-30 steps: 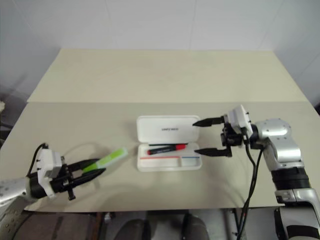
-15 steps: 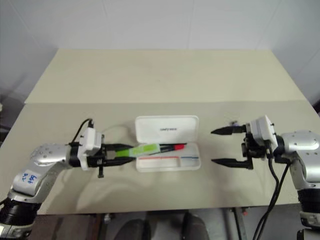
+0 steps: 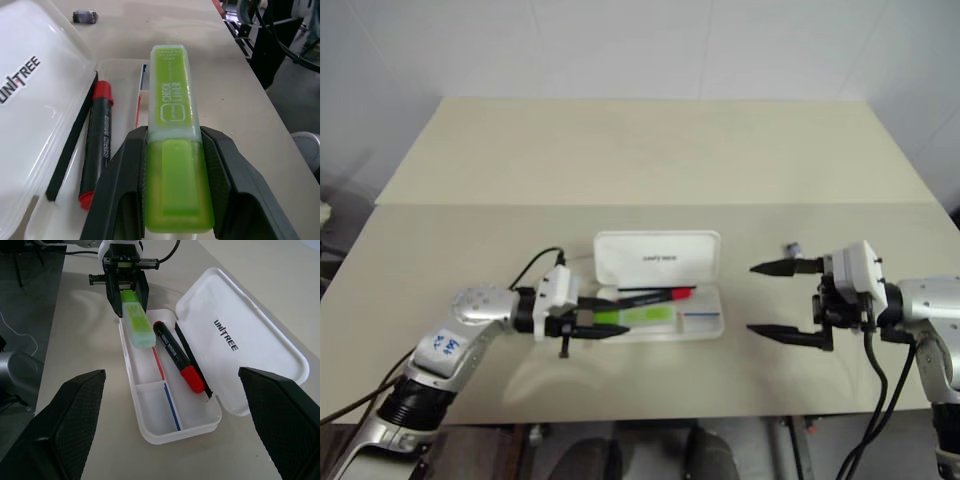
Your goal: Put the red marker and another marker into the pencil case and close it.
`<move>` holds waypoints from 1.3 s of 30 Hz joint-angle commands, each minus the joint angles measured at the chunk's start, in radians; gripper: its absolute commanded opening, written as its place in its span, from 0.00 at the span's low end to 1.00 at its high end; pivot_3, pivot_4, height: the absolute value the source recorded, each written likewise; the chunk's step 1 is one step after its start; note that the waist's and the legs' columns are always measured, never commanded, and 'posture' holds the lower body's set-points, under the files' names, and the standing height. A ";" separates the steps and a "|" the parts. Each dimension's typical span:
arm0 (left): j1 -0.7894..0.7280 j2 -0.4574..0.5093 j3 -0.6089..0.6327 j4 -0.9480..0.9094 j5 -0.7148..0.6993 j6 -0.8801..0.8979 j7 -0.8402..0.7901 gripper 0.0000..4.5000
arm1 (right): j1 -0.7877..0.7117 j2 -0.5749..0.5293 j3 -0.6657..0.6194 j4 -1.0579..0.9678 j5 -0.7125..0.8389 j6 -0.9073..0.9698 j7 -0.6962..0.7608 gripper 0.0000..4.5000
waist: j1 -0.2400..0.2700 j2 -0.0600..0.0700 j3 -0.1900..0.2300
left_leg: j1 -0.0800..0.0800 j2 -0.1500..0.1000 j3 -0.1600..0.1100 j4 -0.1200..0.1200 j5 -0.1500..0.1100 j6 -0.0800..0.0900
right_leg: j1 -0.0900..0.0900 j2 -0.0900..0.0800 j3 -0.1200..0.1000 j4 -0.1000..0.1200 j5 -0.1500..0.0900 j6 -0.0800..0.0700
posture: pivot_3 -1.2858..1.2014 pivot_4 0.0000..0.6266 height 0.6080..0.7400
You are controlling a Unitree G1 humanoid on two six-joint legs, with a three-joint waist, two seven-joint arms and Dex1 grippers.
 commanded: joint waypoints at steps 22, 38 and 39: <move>-0.039 -0.052 -0.035 0.111 0.085 -0.035 -0.010 0.92 | 0.029 -0.001 -0.052 -0.063 0.035 0.000 -0.050 1.00 | 0.000 0.000 0.000 | 0.000 0.000 0.000 0.001 0.000 0.000 | 0.000 0.000 0.000 0.000 0.000 0.000 | 0.52 0.24 1.00; 0.048 -0.044 0.122 -0.100 -0.123 0.032 -0.023 0.99 | -0.020 0.136 -0.029 -0.065 0.014 0.131 -0.371 1.00 | -0.003 -0.002 -0.001 | 0.000 0.000 0.000 0.001 0.000 0.000 | 0.000 0.000 0.001 0.001 0.000 0.000 | 0.52 0.24 1.00; 0.059 -0.037 0.136 -0.120 -0.132 0.040 -0.015 0.99 | -0.022 0.162 -0.030 -0.070 0.004 0.145 -0.427 1.00 | -0.004 -0.003 -0.002 | 0.000 0.001 -0.001 0.001 0.000 0.000 | 0.000 0.000 0.000 0.001 0.000 0.000 | 0.52 0.24 1.00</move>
